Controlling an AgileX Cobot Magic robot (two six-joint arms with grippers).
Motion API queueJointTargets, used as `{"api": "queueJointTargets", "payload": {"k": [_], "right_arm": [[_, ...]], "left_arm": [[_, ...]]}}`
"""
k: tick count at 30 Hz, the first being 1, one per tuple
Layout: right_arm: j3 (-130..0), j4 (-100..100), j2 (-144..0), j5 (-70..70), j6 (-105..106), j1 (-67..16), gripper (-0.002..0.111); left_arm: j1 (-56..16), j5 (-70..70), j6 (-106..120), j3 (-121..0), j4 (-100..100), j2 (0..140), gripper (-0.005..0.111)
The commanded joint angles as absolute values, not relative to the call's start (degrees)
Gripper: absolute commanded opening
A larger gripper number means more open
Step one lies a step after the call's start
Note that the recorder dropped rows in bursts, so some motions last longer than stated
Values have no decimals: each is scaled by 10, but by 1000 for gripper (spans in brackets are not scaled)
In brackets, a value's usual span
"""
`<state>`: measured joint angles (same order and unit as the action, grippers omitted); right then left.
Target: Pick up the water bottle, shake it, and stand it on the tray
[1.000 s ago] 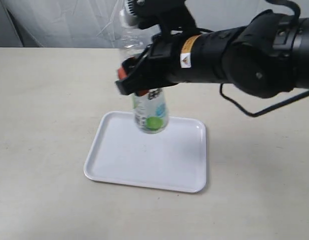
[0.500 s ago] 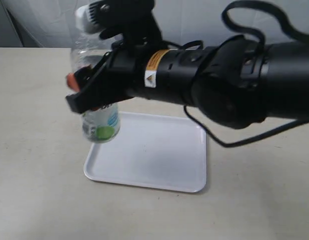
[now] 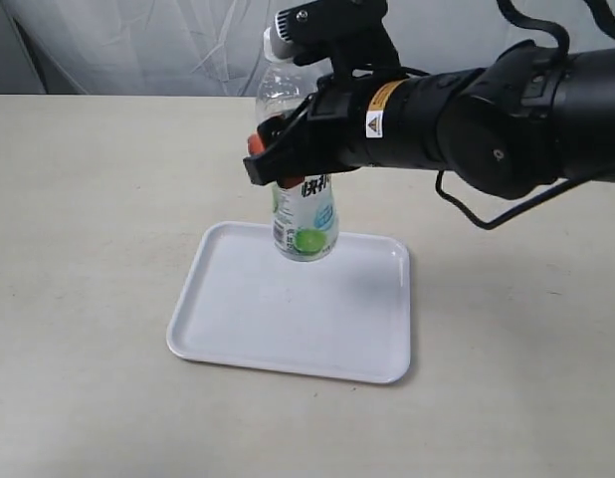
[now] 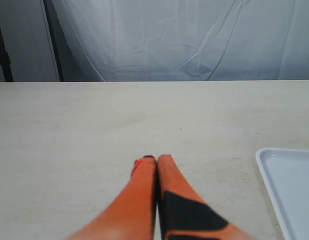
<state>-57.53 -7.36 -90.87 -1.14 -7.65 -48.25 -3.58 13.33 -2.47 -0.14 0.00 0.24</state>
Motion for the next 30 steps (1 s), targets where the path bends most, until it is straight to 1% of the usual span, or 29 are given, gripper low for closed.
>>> {"api": "queueJointTargets", "payload": {"k": [1,4,6,15,22,30], "right_arm": [[-527,-14,-902,168,-77,-481,-1],[-445,3,-902,327,-72,-481,-1],[-408,5,-902,357,-48,-480,-1],[-392,7,-906,365,-31,-480,-1],[-392,7,-936,416,-32,-480,-1],[-392,8,-966,420,-36,-480,-1]], "left_arm": [[-35,133,-25,0,0,0,0],[-35,133,-25,0,0,0,0],[-35,133,-25,0,0,0,0],[-35,133,-25,0,0,0,0],[-35,133,-25,0,0,0,0],[-35,133,-25,0,0,0,0]]}}
